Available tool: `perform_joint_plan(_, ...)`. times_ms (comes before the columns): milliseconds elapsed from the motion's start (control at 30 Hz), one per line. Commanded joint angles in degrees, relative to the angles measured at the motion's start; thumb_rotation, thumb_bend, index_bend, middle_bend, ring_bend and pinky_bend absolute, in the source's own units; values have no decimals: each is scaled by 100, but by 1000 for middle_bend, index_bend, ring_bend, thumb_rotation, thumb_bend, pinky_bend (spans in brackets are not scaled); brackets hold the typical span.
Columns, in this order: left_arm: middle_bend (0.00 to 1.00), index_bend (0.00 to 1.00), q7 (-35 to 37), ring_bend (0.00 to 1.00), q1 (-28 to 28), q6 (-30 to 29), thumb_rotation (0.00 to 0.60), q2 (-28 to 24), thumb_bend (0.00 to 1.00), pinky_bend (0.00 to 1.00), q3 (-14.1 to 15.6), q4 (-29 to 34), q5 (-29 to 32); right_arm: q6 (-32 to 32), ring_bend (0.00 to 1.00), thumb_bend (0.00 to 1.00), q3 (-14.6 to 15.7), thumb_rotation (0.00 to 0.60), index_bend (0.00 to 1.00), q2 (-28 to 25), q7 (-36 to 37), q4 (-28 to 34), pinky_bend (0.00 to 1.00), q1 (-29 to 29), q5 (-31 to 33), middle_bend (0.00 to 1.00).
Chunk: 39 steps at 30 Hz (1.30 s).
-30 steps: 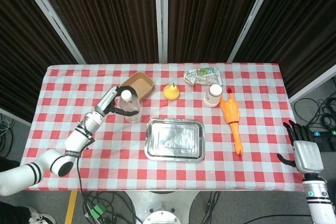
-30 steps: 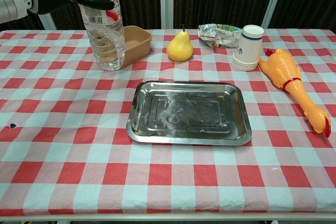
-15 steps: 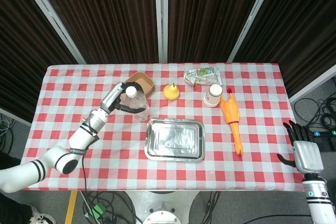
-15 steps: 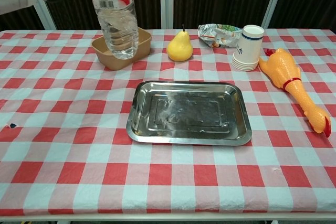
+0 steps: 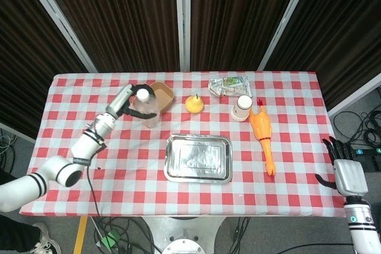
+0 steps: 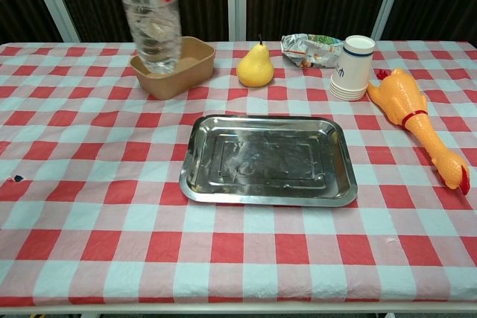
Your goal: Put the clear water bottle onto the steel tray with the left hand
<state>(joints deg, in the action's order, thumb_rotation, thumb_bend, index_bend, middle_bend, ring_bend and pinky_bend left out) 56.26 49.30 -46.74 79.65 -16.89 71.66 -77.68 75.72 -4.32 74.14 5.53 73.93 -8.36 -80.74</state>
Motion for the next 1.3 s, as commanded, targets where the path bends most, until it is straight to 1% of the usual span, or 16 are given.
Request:
perform_joint_plan(33, 627, 554, 96, 474, -29, 5, 600, 22, 211, 480, 52, 99, -70, 11, 0, 111, -3, 600, 0, 3, -18, 7, 0, 2, -5, 0)
perform_joint_plan(167, 627, 553, 166, 474, 193, -83, 600, 522, 211, 480, 129, 481, -369, -25, 0, 111, 16, 600, 0, 31, -119, 14, 0, -9, 0, 0)
perform_joint_plan(233, 627, 553, 119, 475, 218, -193, 600, 615, 211, 480, 118, 555, -419, -42, 0, 110, 24, 600, 0, 39, -139, 12, 0, -14, 1, 0)
perform_joint_plan(333, 627, 553, -7, 475, 106, -334, 600, 373, 211, 480, 30, 471, -284, -45, 0, 110, 28, 600, 0, 32, -101, 4, 0, -12, -6, 0)
perform_joint_plan(367, 627, 553, -70, 474, 49, -327, 600, 200, 211, 480, -5, 358, -186, -48, 0, 110, 26, 600, 0, 30, -76, -11, 0, -12, -4, 0)
perform_joint_plan(467, 627, 553, -103, 475, -33, -193, 600, -89, 211, 480, -93, 148, 97, -69, 0, 111, 24, 600, 0, 30, -29, -41, 0, -17, 2, 0)
perform_joint_plan(533, 627, 553, -138, 475, -57, -167, 600, -106, 211, 480, -61, 89, 119, -62, 0, 110, 19, 600, 0, 30, -18, -39, 0, -20, -4, 0)
perform_joint_plan(567, 627, 553, -80, 475, -99, -200, 600, -91, 211, 480, -14, 179, 76, -55, 0, 110, 17, 600, 0, 34, -33, -38, 0, -22, -8, 0)
perform_joint_plan(700, 627, 553, -72, 474, -79, -406, 600, 230, 210, 479, 118, 445, -195, -48, 0, 110, 24, 600, 0, 47, -102, -23, 0, -20, -10, 0)
perform_joint_plan(933, 627, 553, -426, 475, -27, -811, 600, 743, 210, 479, 128, 689, -331, -51, 0, 110, 25, 600, 0, 54, -97, -40, 0, -14, 1, 0)
perform_joint_plan(1100, 627, 553, -616, 475, 23, -851, 600, 1084, 208, 478, 107, 694, -200, -84, 0, 110, 24, 600, 0, 54, -55, -68, 0, -20, 14, 0)
perform_joint_plan(1300, 627, 554, -679, 474, 163, -656, 600, 1564, 207, 478, 240, 457, -191, -62, 0, 111, 2, 600, 0, 39, 3, -74, 0, -12, 27, 0)
